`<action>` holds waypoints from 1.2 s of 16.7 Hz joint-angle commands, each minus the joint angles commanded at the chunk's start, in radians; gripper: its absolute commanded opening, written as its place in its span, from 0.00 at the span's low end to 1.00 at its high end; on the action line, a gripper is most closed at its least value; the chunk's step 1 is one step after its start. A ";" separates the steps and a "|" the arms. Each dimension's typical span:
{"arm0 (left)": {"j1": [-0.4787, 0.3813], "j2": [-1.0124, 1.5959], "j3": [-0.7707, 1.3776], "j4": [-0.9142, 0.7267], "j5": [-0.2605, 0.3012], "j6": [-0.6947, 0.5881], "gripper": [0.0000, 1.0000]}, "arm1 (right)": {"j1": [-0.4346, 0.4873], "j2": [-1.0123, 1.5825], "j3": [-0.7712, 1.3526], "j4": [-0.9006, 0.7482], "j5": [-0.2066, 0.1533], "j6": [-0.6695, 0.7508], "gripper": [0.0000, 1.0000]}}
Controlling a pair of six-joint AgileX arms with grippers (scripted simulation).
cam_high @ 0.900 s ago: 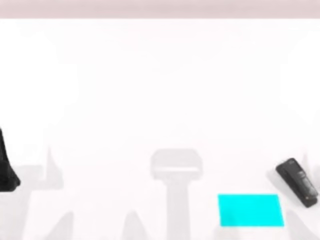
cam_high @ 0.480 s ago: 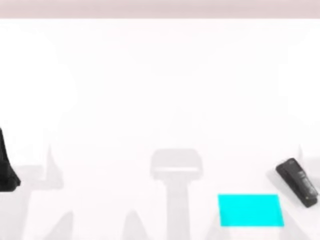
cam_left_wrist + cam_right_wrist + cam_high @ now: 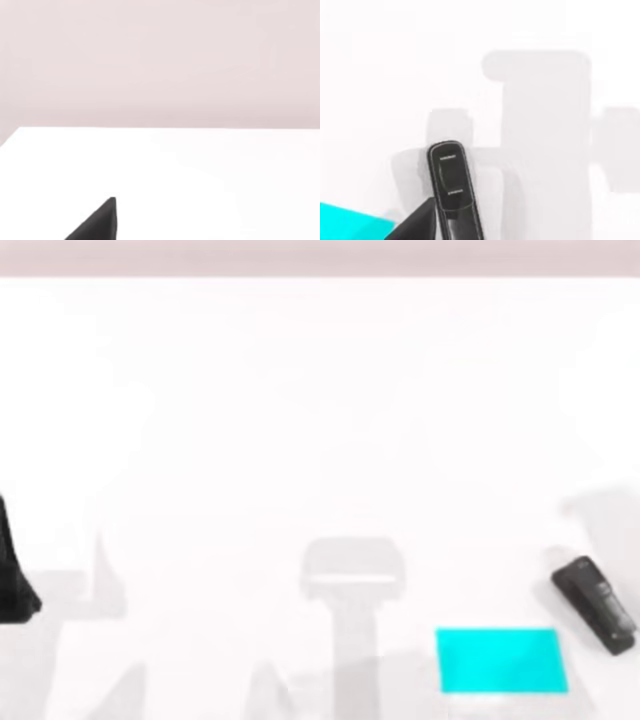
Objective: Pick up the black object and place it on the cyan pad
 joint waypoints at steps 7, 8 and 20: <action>0.000 0.000 0.000 0.000 0.000 0.000 1.00 | 0.097 0.557 0.400 -0.391 0.001 -0.070 1.00; 0.000 0.000 0.000 0.000 0.000 0.000 1.00 | 0.107 0.612 0.443 -0.429 0.000 -0.077 1.00; 0.000 0.000 0.000 0.000 0.000 0.000 1.00 | 0.129 0.752 0.518 -0.478 -0.001 -0.094 1.00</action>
